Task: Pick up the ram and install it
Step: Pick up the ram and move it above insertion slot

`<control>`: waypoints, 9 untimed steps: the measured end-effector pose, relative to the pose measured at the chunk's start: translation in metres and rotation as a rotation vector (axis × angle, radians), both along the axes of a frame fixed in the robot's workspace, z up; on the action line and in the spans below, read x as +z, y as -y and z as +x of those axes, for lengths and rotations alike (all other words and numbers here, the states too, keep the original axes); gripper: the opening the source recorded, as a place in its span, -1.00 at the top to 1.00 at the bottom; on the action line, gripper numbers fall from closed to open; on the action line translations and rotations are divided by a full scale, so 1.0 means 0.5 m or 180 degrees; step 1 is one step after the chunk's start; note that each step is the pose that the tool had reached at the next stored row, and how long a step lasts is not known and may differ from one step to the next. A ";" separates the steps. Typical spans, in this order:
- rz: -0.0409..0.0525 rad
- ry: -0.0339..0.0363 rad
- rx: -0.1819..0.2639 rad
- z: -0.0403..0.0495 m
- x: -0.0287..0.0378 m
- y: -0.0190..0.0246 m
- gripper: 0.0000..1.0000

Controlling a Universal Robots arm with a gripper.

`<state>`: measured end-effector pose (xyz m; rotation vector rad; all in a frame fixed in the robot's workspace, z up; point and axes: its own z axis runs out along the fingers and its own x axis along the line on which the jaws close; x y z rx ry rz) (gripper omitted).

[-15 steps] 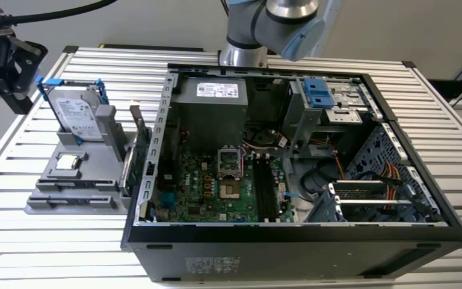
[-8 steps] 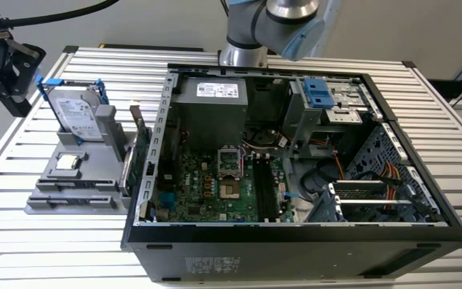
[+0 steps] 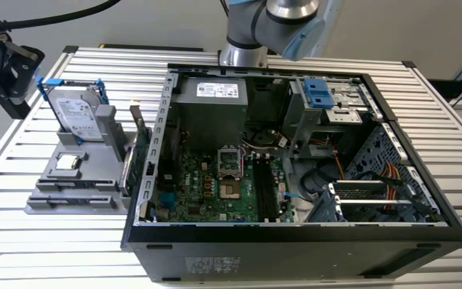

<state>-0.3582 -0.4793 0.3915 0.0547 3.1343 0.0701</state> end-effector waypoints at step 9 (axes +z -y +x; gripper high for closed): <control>0.0000 0.0000 -0.0001 0.000 0.000 0.0032 1.00</control>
